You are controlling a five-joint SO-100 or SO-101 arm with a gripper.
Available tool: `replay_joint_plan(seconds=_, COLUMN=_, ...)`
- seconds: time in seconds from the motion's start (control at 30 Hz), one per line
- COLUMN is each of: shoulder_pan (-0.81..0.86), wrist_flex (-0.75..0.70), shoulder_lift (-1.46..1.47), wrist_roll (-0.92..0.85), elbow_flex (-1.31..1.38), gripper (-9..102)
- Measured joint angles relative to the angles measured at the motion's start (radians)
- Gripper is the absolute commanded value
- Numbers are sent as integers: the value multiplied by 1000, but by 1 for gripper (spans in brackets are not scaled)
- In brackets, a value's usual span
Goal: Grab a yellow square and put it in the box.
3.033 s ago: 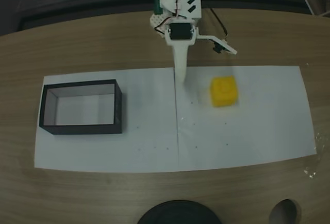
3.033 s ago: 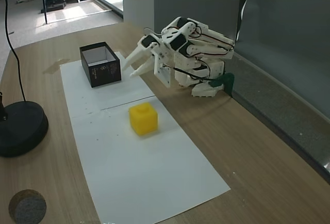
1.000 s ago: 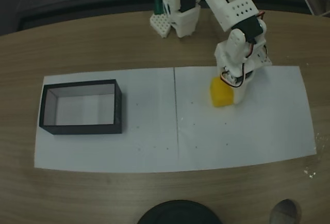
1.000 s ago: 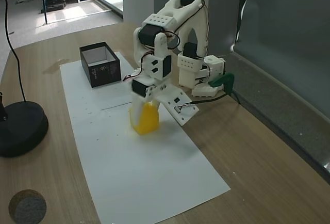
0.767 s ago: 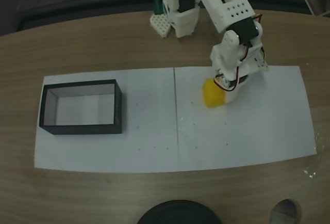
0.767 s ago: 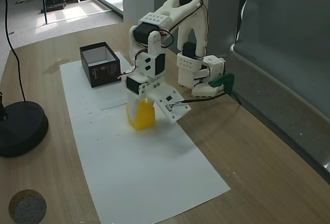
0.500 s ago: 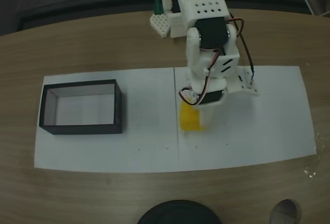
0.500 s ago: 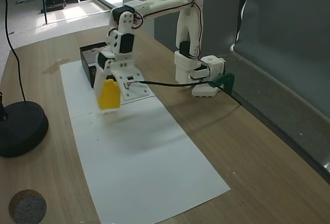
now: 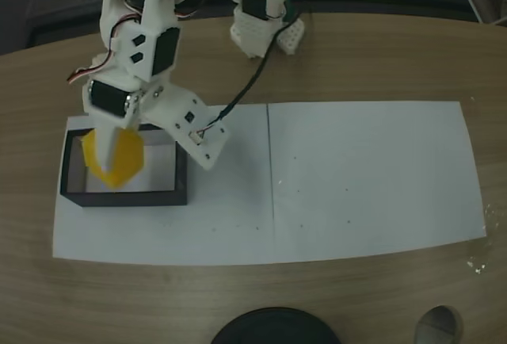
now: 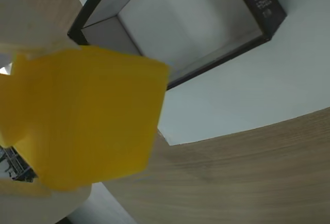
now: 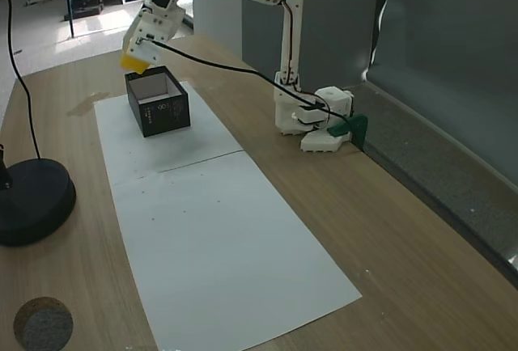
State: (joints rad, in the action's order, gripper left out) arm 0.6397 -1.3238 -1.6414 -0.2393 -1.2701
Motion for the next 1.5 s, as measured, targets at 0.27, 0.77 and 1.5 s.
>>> replay_joint_plan(seconds=0.27, shoulder_pan=117, wrist_flex=0, shoulder_lift=193, wrist_roll=-5, elbow_flex=5, gripper=11)
replay_joint_plan(seconds=0.77, shoulder_pan=97, wrist_flex=-17, shoulder_lift=348, wrist_roll=64, elbow_flex=118, gripper=9)
replay_joint_plan(seconds=1.5, shoulder_pan=-545, wrist_flex=-407, shoulder_lift=66, wrist_roll=212, elbow_flex=267, gripper=1)
